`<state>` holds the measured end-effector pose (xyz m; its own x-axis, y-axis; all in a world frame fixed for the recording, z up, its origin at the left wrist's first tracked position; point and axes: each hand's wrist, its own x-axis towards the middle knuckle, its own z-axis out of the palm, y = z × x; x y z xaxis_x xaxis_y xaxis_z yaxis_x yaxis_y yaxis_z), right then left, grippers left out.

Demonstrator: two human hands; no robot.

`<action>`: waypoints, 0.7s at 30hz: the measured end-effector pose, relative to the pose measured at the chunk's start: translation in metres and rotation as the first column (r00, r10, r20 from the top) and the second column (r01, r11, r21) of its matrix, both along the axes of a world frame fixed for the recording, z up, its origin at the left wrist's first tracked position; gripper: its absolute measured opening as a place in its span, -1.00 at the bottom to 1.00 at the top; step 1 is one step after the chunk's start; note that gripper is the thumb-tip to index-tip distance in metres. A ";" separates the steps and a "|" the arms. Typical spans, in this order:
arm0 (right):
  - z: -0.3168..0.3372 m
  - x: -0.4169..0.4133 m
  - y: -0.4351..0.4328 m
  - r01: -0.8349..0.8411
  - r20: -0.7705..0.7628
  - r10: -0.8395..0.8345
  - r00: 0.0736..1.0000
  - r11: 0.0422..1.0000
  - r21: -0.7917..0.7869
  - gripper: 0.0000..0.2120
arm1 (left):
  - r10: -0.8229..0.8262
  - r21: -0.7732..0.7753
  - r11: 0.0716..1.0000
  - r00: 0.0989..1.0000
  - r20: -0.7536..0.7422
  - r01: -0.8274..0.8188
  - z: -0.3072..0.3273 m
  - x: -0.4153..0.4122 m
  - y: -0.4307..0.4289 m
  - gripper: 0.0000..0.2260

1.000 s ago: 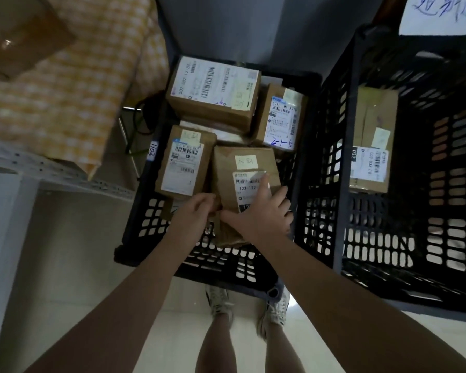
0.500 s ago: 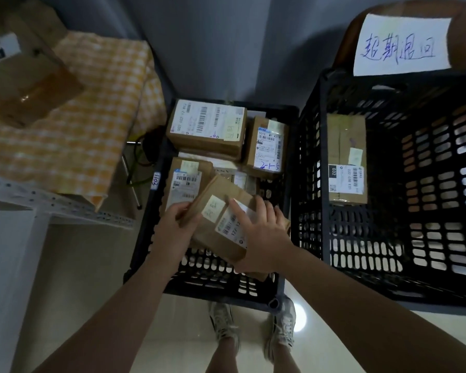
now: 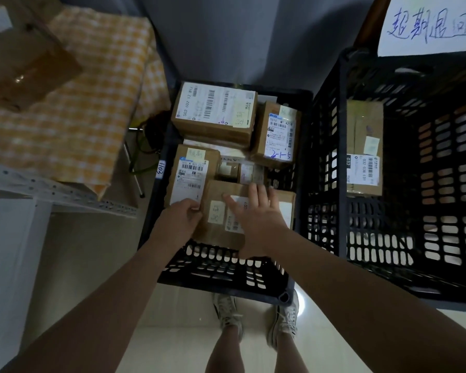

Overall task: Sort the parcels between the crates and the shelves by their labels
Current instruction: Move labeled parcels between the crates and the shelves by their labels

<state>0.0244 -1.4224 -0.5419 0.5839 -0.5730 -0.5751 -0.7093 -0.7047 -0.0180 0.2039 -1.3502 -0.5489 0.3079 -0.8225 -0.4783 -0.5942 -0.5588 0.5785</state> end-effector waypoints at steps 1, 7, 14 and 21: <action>-0.002 0.001 -0.003 -0.017 -0.011 0.017 1.000 1.000 -0.010 0.27 | -0.044 -0.007 0.999 0.999 0.025 0.044 -0.002 0.003 -0.004 -0.74; -0.027 -0.002 -0.032 0.004 -0.059 -0.006 0.998 1.000 -0.025 0.32 | -0.415 0.091 0.910 0.881 0.228 0.405 -0.037 0.019 -0.028 -0.60; -0.060 0.003 -0.056 0.062 -0.069 -0.068 0.995 0.995 -0.083 0.25 | -0.423 0.110 0.904 0.819 0.387 0.414 -0.056 0.026 -0.038 -0.60; -0.090 -0.001 -0.043 0.134 0.046 -0.129 0.991 0.983 -0.127 0.02 | -0.379 0.086 0.920 0.810 0.447 0.382 -0.065 0.014 -0.033 -0.60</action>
